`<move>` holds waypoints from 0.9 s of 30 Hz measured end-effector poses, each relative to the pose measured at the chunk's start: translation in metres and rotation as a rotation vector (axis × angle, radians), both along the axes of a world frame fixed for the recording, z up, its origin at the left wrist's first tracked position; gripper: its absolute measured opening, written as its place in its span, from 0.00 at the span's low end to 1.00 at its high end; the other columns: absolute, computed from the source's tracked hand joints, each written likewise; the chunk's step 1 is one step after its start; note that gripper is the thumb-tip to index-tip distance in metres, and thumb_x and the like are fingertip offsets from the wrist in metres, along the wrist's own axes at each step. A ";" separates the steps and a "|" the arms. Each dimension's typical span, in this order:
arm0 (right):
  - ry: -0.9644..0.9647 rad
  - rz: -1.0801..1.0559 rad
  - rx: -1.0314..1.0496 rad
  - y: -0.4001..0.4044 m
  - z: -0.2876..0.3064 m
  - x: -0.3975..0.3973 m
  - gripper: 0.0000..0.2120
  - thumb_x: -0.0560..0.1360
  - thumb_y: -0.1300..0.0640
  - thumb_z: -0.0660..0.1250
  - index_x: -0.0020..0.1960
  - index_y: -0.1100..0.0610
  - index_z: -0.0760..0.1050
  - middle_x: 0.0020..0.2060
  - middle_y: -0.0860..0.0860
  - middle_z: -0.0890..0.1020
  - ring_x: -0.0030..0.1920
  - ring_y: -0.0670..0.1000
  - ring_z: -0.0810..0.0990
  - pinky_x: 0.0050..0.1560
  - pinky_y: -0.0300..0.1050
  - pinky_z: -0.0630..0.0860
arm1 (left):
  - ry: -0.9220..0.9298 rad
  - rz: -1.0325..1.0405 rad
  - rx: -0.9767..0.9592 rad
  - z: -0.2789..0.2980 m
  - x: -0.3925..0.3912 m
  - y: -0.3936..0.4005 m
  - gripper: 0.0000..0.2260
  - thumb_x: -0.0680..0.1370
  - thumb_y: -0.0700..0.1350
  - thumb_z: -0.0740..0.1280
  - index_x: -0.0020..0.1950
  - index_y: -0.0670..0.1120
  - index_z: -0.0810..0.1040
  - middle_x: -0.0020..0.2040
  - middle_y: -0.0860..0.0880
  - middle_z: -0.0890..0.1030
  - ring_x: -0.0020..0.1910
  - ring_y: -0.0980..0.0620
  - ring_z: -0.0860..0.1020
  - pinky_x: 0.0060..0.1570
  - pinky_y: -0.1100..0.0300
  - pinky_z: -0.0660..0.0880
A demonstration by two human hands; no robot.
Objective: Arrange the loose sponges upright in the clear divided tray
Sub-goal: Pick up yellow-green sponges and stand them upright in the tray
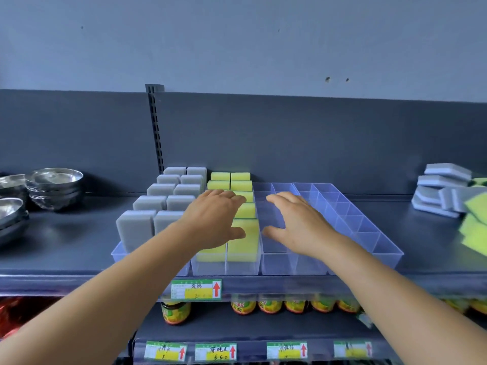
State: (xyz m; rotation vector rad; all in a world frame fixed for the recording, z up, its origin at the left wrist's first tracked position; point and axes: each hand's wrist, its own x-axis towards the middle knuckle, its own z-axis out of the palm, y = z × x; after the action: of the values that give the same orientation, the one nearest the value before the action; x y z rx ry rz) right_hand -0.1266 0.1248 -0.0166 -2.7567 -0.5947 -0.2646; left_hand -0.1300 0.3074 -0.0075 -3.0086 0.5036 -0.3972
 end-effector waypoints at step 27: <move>-0.020 -0.526 -0.021 -0.366 -0.003 0.023 0.32 0.76 0.45 0.63 0.75 0.51 0.55 0.74 0.49 0.59 0.74 0.53 0.57 0.72 0.46 0.56 | 0.101 -0.444 -0.096 -0.014 0.077 -0.375 0.30 0.79 0.56 0.60 0.77 0.48 0.55 0.75 0.49 0.63 0.73 0.48 0.63 0.70 0.57 0.59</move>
State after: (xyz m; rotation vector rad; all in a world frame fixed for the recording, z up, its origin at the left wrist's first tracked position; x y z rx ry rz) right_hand -0.1037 -0.2411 -0.0197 -2.8852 0.1380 -0.4012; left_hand -0.0528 -0.0671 -0.0214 -2.9991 1.2005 -0.2979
